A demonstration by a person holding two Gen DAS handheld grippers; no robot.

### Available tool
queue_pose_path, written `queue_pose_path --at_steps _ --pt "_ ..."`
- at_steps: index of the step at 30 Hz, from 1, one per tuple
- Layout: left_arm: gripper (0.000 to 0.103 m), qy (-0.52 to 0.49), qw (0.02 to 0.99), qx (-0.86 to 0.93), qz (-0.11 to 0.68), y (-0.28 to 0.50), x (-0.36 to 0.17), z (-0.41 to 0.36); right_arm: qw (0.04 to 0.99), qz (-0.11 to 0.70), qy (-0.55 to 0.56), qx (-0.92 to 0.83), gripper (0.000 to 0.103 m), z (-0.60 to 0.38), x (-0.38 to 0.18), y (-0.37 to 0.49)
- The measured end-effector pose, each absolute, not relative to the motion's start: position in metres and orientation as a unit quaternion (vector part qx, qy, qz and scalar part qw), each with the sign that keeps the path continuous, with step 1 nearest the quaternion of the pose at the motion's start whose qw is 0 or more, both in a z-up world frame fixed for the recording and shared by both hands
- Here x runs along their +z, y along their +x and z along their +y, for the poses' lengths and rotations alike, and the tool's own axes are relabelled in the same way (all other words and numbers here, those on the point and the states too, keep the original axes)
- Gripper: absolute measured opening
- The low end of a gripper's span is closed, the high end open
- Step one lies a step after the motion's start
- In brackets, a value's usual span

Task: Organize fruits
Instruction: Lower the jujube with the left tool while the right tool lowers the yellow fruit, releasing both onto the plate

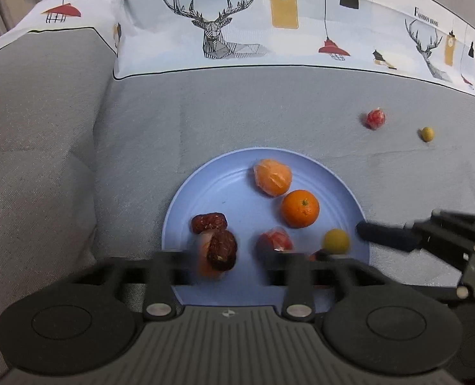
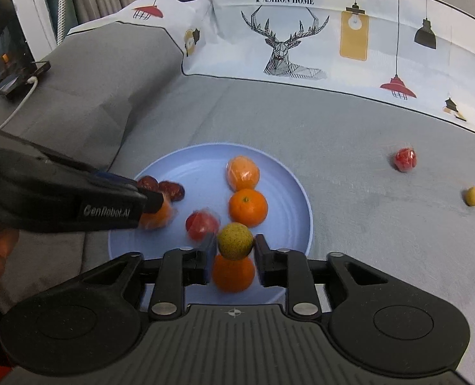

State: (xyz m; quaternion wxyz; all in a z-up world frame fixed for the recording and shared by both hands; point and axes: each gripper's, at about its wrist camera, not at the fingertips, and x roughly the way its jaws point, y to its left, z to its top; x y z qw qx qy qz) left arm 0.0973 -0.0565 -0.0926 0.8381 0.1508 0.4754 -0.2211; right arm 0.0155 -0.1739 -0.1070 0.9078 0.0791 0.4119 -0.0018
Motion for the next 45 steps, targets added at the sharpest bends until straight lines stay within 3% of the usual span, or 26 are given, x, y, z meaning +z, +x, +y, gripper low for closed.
queue_pose_path --at_steps 1,5,10,15,24,45 --pt "0.103 0.142 0.847 -0.207 0.468 0.096 -0.088 -0.053 0.908 0.411 0.079 -0.002 0.057 -0.175 -0.105 0.017" --pt "0.103 0.117 0.862 -0.201 0.45 0.085 -0.07 -0.036 0.91 0.407 0.079 -0.021 0.084 -0.179 -0.092 0.003" --pt "0.103 0.114 0.855 -0.193 0.469 0.055 -0.057 -0.016 0.901 0.425 0.088 -0.026 0.091 -0.174 -0.077 -0.039" --pt "0.103 0.127 0.858 -0.176 0.466 0.016 -0.042 0.0 0.9 0.425 0.095 -0.028 0.096 -0.152 -0.059 -0.085" --pt "0.103 0.119 0.876 -0.167 0.437 -0.041 -0.004 0.02 0.932 0.357 0.045 -0.037 0.102 -0.118 -0.019 -0.14" --pt "0.103 0.137 0.89 -0.173 0.398 -0.094 0.026 0.026 0.953 0.298 0.012 -0.048 0.102 -0.104 0.014 -0.191"
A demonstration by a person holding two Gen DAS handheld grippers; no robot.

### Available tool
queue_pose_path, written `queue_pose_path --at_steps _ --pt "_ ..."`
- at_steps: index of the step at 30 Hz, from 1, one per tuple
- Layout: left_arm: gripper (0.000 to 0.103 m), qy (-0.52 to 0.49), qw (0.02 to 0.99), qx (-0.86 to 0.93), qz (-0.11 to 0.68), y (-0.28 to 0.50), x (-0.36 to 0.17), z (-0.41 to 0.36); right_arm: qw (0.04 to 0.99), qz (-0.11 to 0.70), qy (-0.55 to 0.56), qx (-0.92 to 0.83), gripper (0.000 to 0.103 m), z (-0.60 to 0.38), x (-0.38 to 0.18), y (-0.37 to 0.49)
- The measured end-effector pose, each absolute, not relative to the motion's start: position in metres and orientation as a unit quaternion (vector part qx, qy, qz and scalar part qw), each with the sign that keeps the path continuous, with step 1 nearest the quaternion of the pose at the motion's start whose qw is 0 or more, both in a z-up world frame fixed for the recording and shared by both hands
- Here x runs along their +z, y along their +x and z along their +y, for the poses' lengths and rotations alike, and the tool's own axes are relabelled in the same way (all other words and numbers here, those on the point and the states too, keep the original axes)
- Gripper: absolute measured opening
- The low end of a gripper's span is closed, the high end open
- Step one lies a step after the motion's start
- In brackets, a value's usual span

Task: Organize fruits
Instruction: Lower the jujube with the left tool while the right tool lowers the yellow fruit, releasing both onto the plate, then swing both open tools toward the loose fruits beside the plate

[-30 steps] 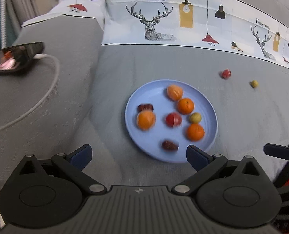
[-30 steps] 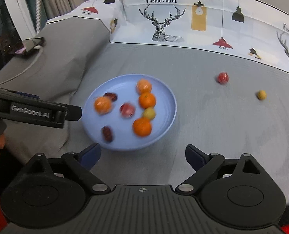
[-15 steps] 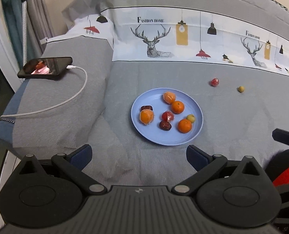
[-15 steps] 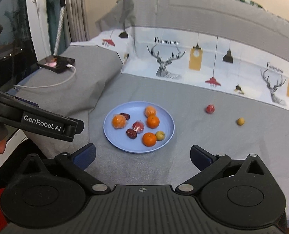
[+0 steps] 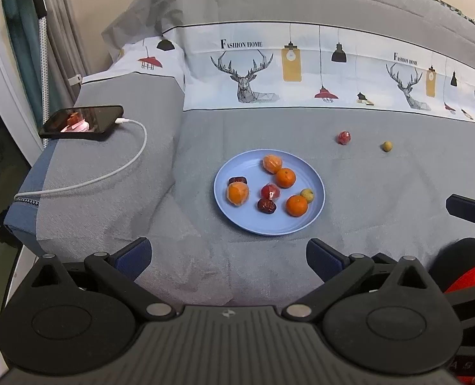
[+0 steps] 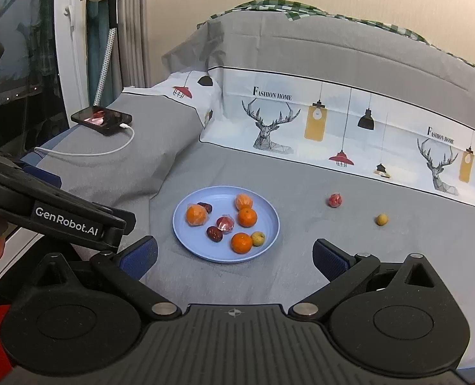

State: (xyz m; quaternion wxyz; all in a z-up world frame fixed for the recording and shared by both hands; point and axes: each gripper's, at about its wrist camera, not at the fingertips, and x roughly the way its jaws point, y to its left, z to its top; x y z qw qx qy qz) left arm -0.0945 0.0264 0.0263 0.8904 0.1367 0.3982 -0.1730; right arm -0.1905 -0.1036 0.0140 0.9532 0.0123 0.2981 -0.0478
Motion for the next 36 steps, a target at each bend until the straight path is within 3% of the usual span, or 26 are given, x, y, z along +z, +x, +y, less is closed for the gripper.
queue_pose_path --at_steps 36 --pt "0.103 0.159 0.866 -0.157 0.447 -0.039 -0.007 -0.003 0.929 0.355 0.067 -0.075 0.102 -0.143 -0.029 -0.151"
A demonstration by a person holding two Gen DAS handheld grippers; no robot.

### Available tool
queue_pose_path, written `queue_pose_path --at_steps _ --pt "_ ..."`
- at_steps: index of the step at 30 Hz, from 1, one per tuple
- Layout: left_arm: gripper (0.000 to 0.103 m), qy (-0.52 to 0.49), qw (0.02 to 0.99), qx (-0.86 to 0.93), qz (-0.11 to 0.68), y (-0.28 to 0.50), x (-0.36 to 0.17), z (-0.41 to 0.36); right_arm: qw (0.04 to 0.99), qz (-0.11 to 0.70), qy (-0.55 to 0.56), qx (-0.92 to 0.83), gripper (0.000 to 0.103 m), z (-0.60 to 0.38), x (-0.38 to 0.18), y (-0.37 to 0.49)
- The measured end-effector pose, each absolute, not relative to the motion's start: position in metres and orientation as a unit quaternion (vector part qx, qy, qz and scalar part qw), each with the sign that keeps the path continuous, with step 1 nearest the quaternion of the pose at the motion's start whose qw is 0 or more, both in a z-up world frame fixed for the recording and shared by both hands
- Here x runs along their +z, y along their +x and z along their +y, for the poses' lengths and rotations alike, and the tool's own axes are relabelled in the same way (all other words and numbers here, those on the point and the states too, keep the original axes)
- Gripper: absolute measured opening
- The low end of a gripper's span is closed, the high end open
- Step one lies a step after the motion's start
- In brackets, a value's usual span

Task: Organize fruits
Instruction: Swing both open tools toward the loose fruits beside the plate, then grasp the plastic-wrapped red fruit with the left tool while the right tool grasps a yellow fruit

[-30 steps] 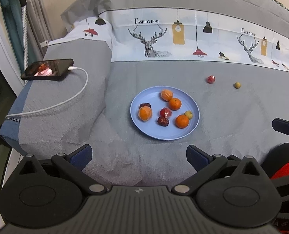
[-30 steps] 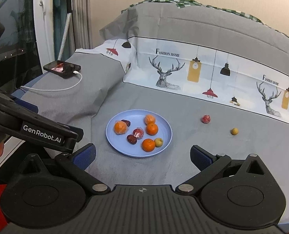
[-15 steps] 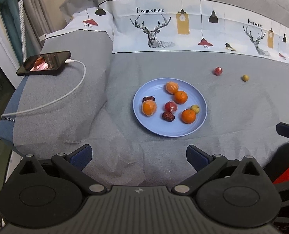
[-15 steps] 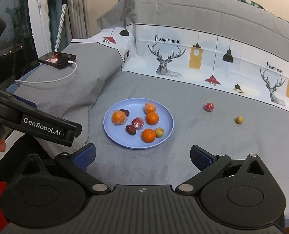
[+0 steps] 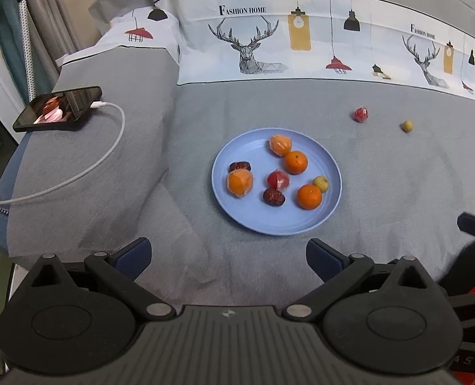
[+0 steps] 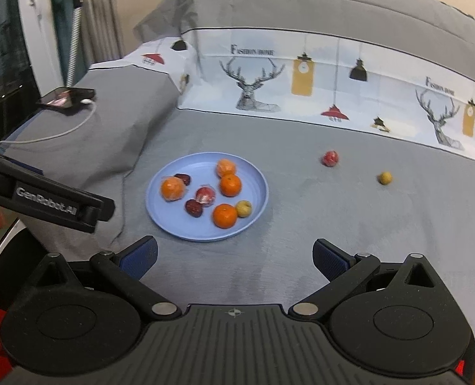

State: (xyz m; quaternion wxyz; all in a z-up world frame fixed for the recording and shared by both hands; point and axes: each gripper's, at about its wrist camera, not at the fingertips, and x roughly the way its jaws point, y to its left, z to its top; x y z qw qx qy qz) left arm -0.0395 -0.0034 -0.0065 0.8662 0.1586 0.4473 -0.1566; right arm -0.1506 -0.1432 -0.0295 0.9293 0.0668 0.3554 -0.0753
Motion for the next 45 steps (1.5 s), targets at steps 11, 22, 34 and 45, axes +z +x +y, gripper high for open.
queue_pose_path --at_steps 11,22,34,45 --pt "0.103 0.19 0.865 -0.184 0.425 -0.012 -0.015 -0.06 0.919 0.345 0.096 -0.165 0.102 -0.207 -0.05 -0.132" --pt "0.103 0.207 0.852 -0.255 0.407 0.062 -0.049 -0.193 0.896 0.308 0.132 -0.292 0.102 -0.329 -0.095 -0.082" --pt "0.103 0.215 0.82 -0.31 0.43 0.158 -0.153 -0.326 0.89 0.338 0.108 -0.286 0.102 -0.439 -0.171 0.015" --pt "0.1 0.203 0.813 -0.317 0.444 0.182 -0.186 -0.335 0.898 0.31 0.106 -0.293 0.102 -0.45 -0.198 0.021"
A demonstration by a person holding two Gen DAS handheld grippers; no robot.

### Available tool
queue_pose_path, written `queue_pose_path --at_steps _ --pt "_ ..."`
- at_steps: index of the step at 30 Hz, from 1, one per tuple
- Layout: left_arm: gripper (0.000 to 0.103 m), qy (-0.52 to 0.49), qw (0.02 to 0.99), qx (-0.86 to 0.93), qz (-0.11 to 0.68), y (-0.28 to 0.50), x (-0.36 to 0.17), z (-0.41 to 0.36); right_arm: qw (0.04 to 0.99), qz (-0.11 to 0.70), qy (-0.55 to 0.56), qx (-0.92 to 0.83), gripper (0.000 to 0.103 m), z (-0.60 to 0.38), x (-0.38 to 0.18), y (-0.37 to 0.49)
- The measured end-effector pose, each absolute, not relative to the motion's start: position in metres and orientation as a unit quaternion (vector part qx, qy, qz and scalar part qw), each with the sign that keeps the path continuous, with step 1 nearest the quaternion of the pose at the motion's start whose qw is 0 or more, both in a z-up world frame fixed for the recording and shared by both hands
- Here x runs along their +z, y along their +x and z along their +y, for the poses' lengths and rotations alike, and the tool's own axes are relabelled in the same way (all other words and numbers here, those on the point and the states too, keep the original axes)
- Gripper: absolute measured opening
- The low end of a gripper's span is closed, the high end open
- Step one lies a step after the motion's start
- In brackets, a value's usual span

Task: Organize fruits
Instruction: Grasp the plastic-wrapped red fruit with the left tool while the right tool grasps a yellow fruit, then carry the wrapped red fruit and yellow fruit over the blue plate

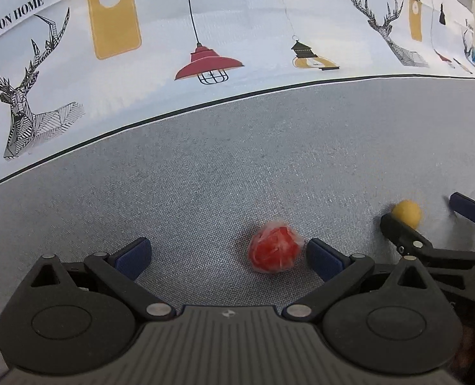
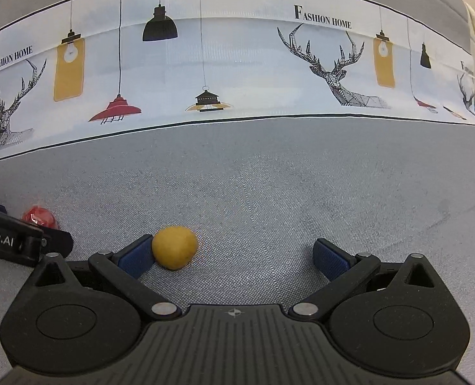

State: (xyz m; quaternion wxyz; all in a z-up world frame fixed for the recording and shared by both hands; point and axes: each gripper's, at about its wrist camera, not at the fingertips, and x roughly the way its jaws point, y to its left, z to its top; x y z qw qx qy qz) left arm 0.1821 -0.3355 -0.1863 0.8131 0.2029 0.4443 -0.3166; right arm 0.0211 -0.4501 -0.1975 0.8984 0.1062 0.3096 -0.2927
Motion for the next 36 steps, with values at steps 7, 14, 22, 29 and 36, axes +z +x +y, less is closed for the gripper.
queue_pose_path --at_steps 7,14,22,29,36 --pt "0.033 0.19 0.803 -0.366 0.43 0.162 -0.159 -0.327 0.912 0.314 0.112 -0.237 0.03 -0.436 -0.183 0.021" --pt "0.033 0.185 0.809 -0.353 0.431 0.116 -0.112 -0.279 0.912 0.312 0.13 -0.233 0.03 -0.409 -0.145 -0.014" --pt "0.033 0.194 0.819 -0.324 0.432 0.03 -0.052 -0.165 0.924 0.321 0.133 -0.157 0.03 -0.315 -0.093 -0.095" --pt "0.033 0.181 0.835 -0.272 0.443 -0.024 -0.023 -0.075 0.935 0.324 0.125 -0.072 0.03 -0.225 -0.059 -0.134" --pt "0.033 0.151 0.855 -0.249 0.428 -0.065 0.001 -0.016 0.947 0.31 0.081 -0.007 0.03 -0.158 -0.03 -0.155"
